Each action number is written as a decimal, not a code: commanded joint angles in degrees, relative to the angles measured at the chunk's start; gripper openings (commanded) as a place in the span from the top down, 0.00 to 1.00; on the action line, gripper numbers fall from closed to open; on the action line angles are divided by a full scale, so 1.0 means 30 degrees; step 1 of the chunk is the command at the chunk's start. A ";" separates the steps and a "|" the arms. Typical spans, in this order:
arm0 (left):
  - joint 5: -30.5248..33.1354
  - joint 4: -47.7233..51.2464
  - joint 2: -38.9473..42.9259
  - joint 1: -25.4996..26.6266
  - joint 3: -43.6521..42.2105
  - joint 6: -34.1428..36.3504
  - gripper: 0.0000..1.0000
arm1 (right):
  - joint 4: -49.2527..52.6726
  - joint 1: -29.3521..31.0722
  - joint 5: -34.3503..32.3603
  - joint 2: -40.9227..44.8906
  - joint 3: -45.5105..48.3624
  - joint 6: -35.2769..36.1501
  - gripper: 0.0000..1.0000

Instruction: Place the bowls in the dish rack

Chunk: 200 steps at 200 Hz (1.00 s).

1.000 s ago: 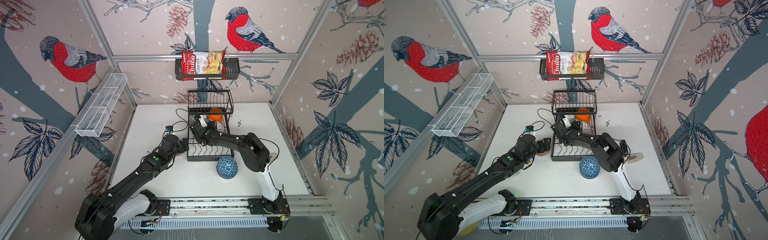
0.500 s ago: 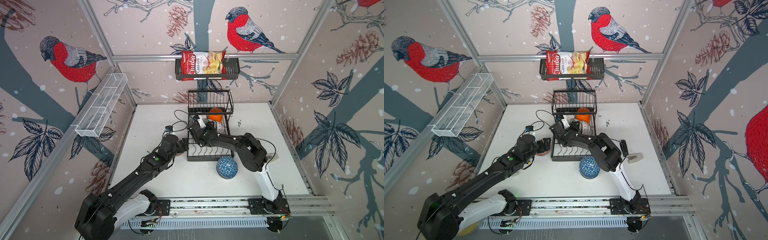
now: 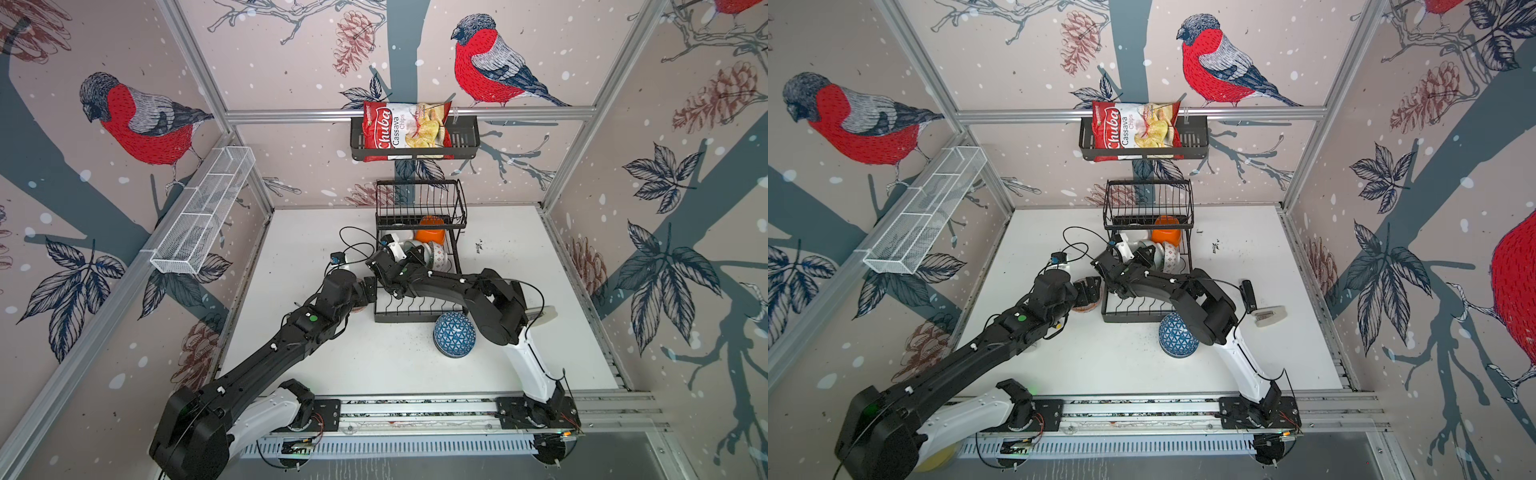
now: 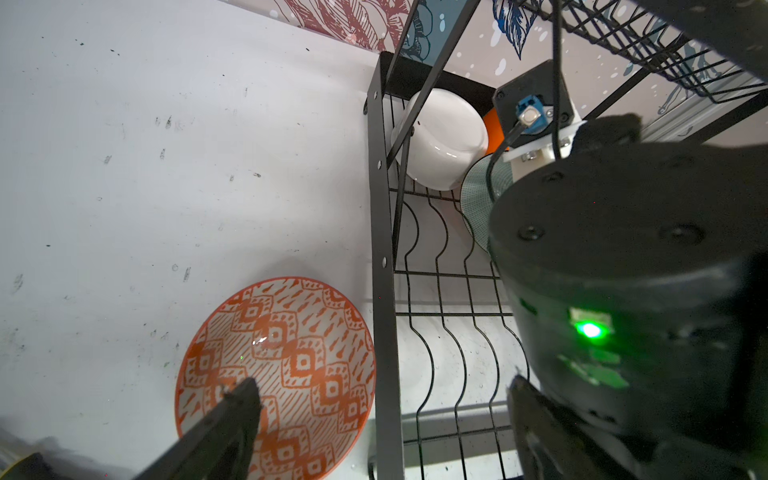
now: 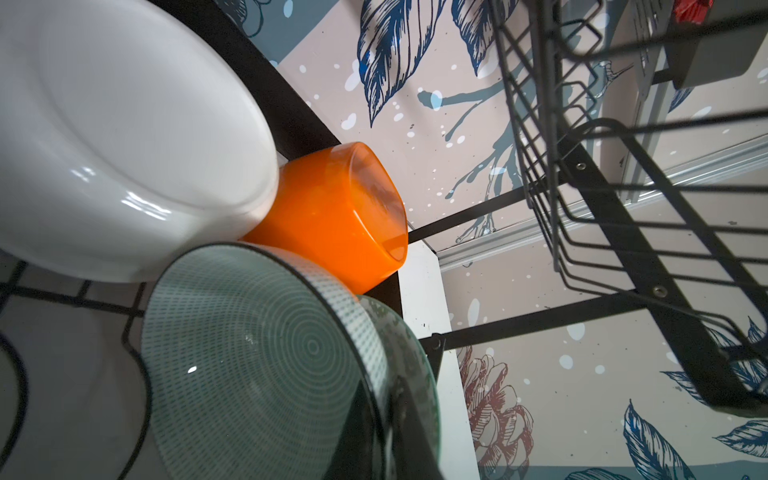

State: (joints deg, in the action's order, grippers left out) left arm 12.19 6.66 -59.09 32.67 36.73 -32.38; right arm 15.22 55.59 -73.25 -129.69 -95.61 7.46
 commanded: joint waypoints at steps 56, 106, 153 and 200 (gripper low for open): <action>0.0238 -0.0607 0.0266 -0.0050 -0.0148 0.0159 0.08 | 0.1556 0.0363 0.1909 -0.0432 -0.1272 -0.1403 0.79; 0.0342 -0.0477 0.0448 -0.0108 -0.0176 0.0159 0.08 | 0.1982 0.0385 0.1978 -0.0450 -0.1628 -0.1693 0.68; 0.0458 -0.0267 0.0602 -0.0203 -0.0232 0.0069 0.08 | 0.2498 0.0404 0.2892 0.0098 -0.1615 -0.2388 0.53; 0.0526 -0.0080 0.0675 -0.0357 -0.0240 -0.0076 0.08 | 0.2890 0.0384 0.5076 0.1402 -0.1271 -0.3396 0.36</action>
State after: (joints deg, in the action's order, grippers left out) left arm 13.52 6.94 -57.45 31.86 36.01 -32.56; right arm 22.87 56.60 -62.08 -127.72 -99.94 0.40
